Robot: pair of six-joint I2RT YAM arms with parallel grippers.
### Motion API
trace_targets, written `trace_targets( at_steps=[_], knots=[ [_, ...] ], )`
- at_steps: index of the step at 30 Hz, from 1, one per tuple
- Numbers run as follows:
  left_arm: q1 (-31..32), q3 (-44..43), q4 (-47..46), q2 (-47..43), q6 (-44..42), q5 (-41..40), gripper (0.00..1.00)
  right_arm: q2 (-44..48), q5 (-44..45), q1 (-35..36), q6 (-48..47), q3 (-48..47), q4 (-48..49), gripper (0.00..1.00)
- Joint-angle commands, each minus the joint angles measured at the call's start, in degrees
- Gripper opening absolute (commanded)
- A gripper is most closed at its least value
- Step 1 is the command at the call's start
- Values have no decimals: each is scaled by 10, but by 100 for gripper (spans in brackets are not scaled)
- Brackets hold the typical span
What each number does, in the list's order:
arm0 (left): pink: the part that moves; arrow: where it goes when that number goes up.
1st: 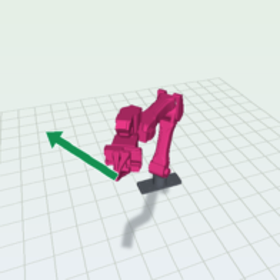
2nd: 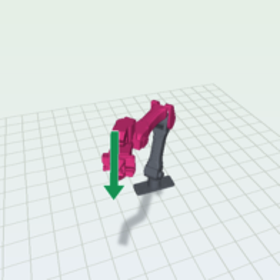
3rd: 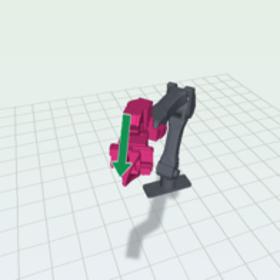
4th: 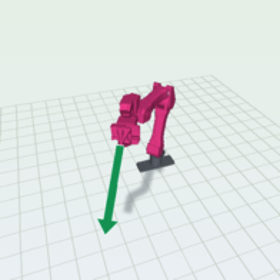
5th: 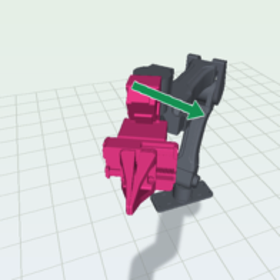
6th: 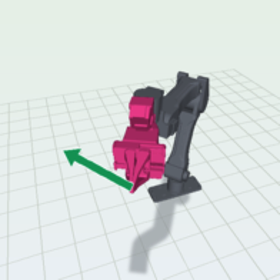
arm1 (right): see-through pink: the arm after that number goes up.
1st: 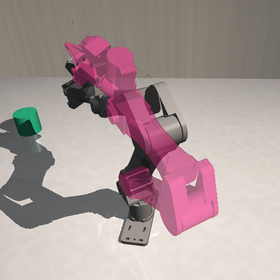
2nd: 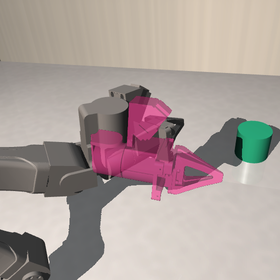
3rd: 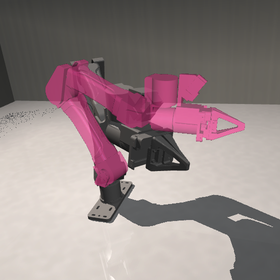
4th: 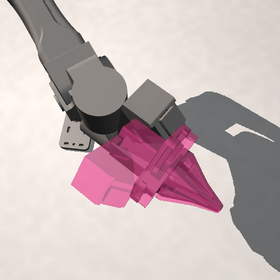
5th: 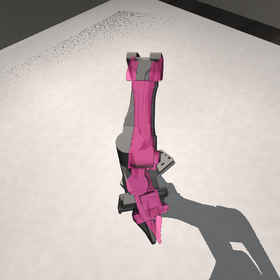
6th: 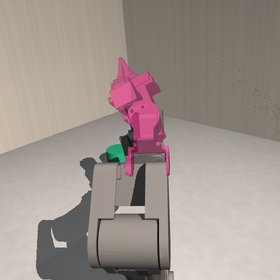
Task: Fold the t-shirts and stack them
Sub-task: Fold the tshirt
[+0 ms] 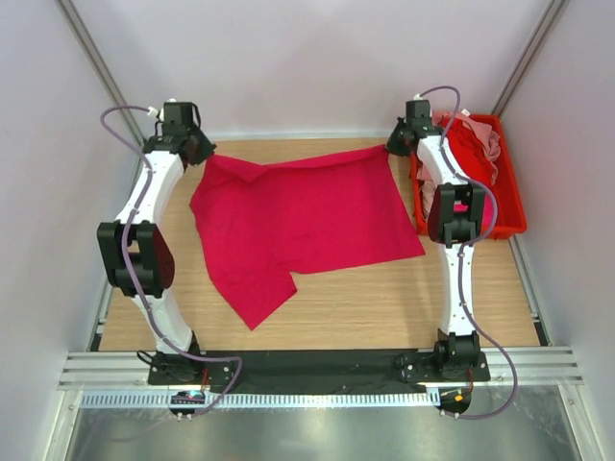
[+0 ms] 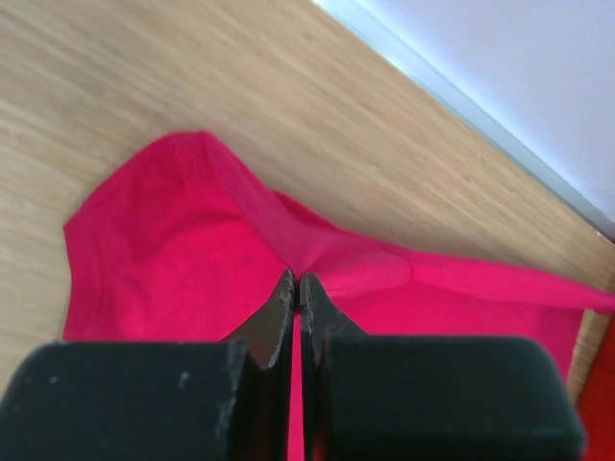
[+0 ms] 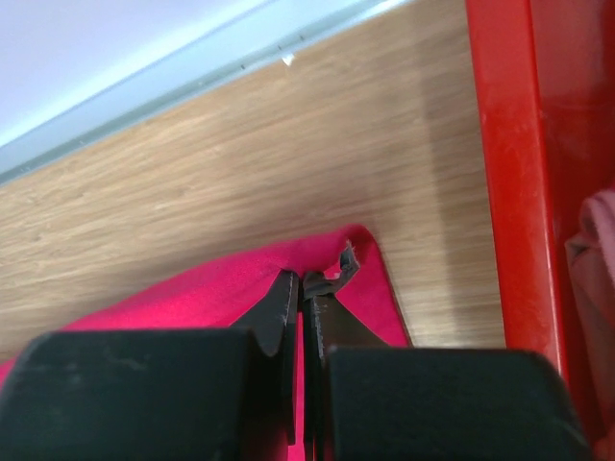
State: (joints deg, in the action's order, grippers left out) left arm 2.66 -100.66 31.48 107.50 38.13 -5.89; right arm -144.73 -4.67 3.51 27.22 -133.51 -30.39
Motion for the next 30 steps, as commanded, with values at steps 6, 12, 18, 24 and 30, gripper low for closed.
trace_targets(
  at_steps=[6,12,18,24,30],
  knots=[
    [-3,86,67,-51,61,55,0,8,-7,-3,9,-26,-38,4],
    [-3,129,67,-54,77,55,0,8,-5,-4,2,-21,-55,4],
    [-3,178,65,-85,96,25,0,10,0,-3,-2,-17,-73,4],
    [-3,212,80,-98,102,12,0,8,-3,-4,-2,-18,-93,10],
    [-6,209,110,-110,78,13,58,17,-13,-3,-5,-17,-130,49]
  ],
)
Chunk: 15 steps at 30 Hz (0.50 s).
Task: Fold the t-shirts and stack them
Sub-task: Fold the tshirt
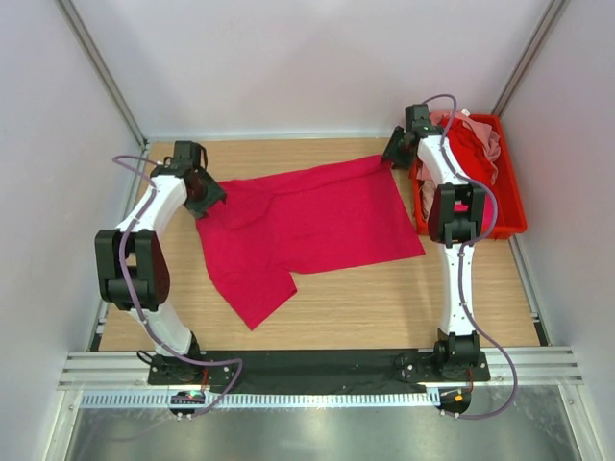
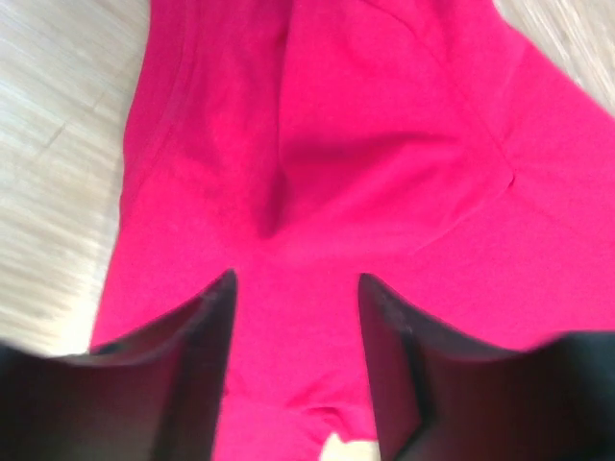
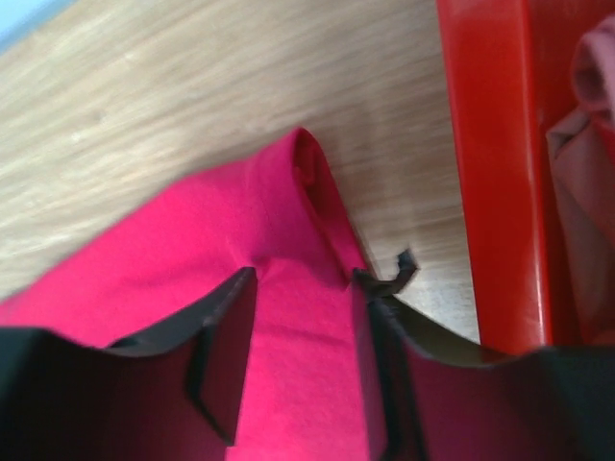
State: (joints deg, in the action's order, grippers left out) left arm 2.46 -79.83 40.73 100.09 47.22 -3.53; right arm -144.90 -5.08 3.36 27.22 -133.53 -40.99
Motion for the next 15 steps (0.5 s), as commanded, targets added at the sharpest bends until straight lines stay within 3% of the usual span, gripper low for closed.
trace_targets(
  at_steps=[1,3,6,11,15],
  knots=[
    [-4,5,15,-41,-19,-14,64,25,-12,-1,-3,-12,-28,52],
    [-5,6,14,-58,-28,-16,75,43,-12,0,-7,0,-37,60],
    [-9,3,13,-67,-52,-16,77,60,4,3,-16,-1,-69,66],
    [-22,-20,1,-32,-111,32,68,80,17,18,-29,-6,-128,76],
    [-22,-21,6,-8,-111,76,59,114,36,40,-49,42,-154,79]
  ],
)
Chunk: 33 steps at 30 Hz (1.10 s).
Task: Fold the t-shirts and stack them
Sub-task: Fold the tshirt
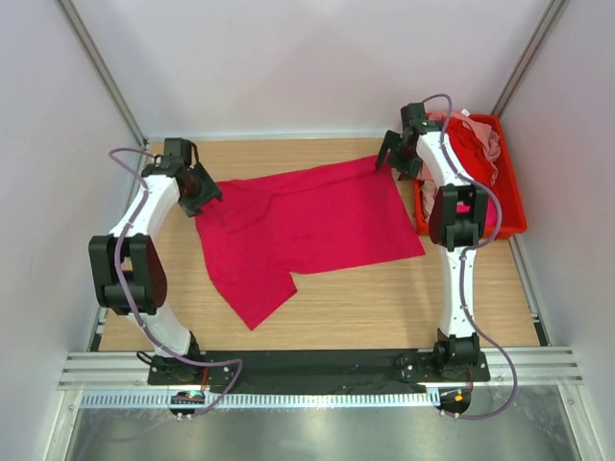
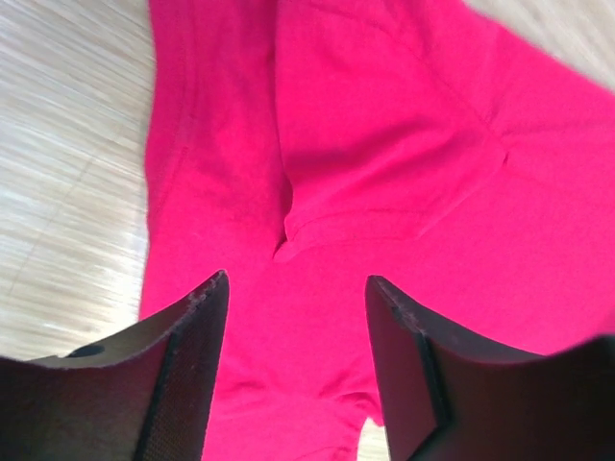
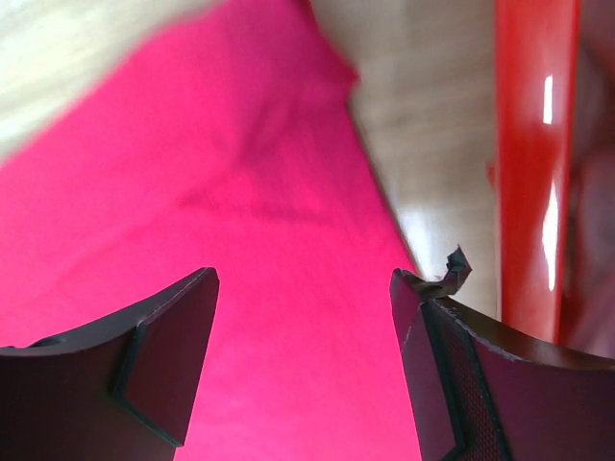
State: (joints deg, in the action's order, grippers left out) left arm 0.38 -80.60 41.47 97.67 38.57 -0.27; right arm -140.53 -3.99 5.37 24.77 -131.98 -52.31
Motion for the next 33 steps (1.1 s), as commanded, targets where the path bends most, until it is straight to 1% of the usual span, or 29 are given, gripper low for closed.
trace_targets(
  at_steps=[1,3,4,7,8,10,15,16,19,23,26,30,32,33],
  knots=[
    [-1,-10,-2,20,-22,44,58,79,26,27,-29,39,-41,79],
    [-1,-4,4,30,-10,43,54,103,32,51,-36,75,-43,80],
    [-1,1,8,38,-7,42,49,110,32,61,-45,88,-43,80],
    [-1,17,26,51,11,22,44,133,37,104,-64,144,-41,79],
    [-1,25,27,57,17,19,42,139,61,118,-69,157,-41,79],
    [-1,33,43,65,28,6,41,155,78,144,-80,202,-38,79],
    [-9,35,84,86,41,-57,41,191,67,160,-75,308,-7,79],
    [-22,38,84,89,50,-61,40,192,66,160,-75,320,-1,79],
    [-32,53,86,105,69,-68,39,186,70,164,-80,348,8,79],
    [-36,67,93,112,83,-81,39,190,100,187,-91,374,-1,79],
    [-37,83,101,105,84,-103,41,220,98,207,-79,420,10,79],
    [-53,94,137,90,85,-137,42,270,67,235,-50,502,33,79],
    [-62,111,143,75,77,-154,43,290,50,254,-28,528,41,79],
    [-71,117,144,53,74,-157,43,309,47,257,-20,547,48,79]
  ],
)
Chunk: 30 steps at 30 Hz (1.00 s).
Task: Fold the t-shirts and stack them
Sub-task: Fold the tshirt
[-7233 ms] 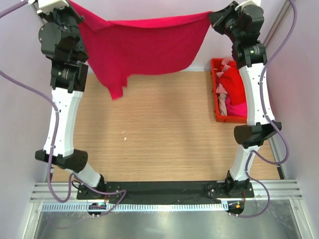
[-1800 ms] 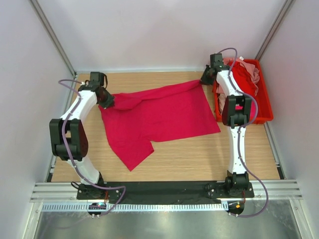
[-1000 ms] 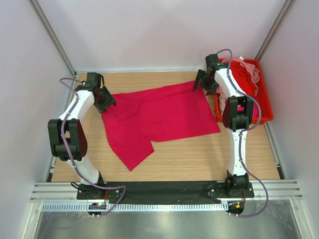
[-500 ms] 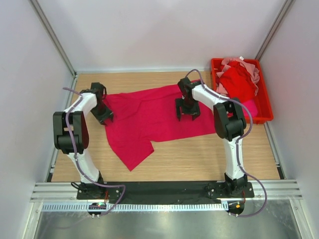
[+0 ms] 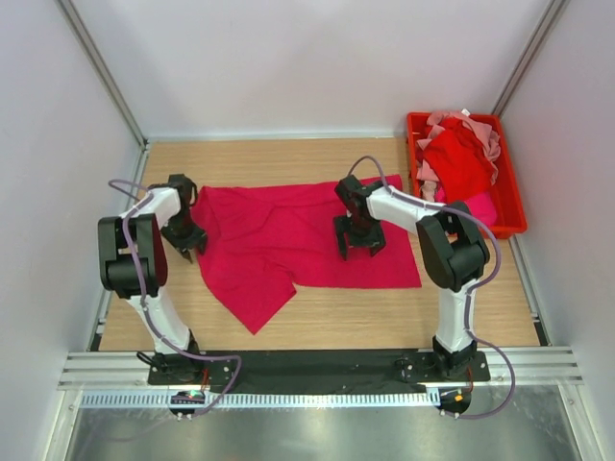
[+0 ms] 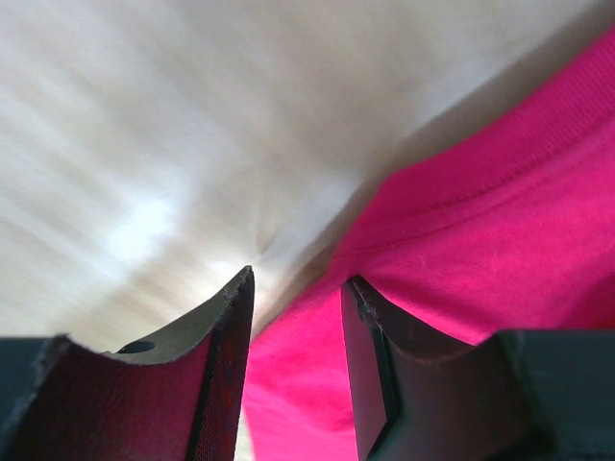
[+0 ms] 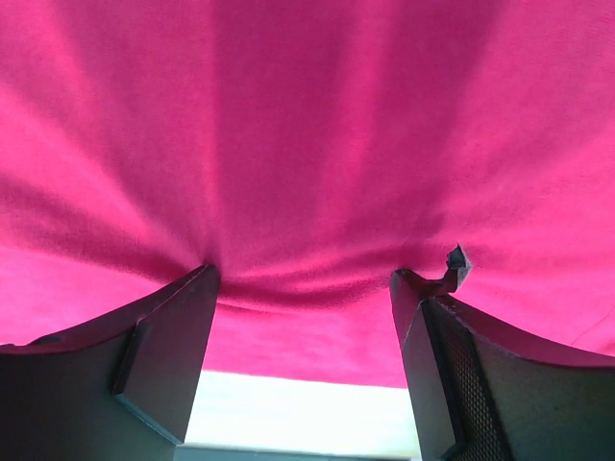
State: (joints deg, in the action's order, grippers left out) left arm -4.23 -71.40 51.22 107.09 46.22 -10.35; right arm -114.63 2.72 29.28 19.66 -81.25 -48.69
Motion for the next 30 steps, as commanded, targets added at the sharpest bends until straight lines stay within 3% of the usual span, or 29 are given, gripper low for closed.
trace_targets(
  at_steps=[1,4,8,12,15,19,23,30],
  knots=[
    [-30,32,49,-53,-8,-63,43,58,-44,22,38,48,13,79],
    [-40,45,55,-102,-21,-81,44,84,-74,25,57,58,18,80],
    [-41,14,71,-135,-59,-64,47,86,-9,21,32,9,-17,82],
    [-41,-33,48,-142,-102,25,50,62,24,-10,6,-77,-54,83],
    [-41,-46,-26,-145,-121,101,55,46,6,-55,17,-118,-55,83],
    [-42,-93,-88,-110,-120,171,61,27,-63,-119,51,-154,-34,83],
    [-41,-147,-88,-43,-110,218,60,4,-69,-163,63,-190,-31,83],
    [-24,-63,-83,-74,-87,208,54,-32,-52,-191,50,-234,-36,80]
  ],
)
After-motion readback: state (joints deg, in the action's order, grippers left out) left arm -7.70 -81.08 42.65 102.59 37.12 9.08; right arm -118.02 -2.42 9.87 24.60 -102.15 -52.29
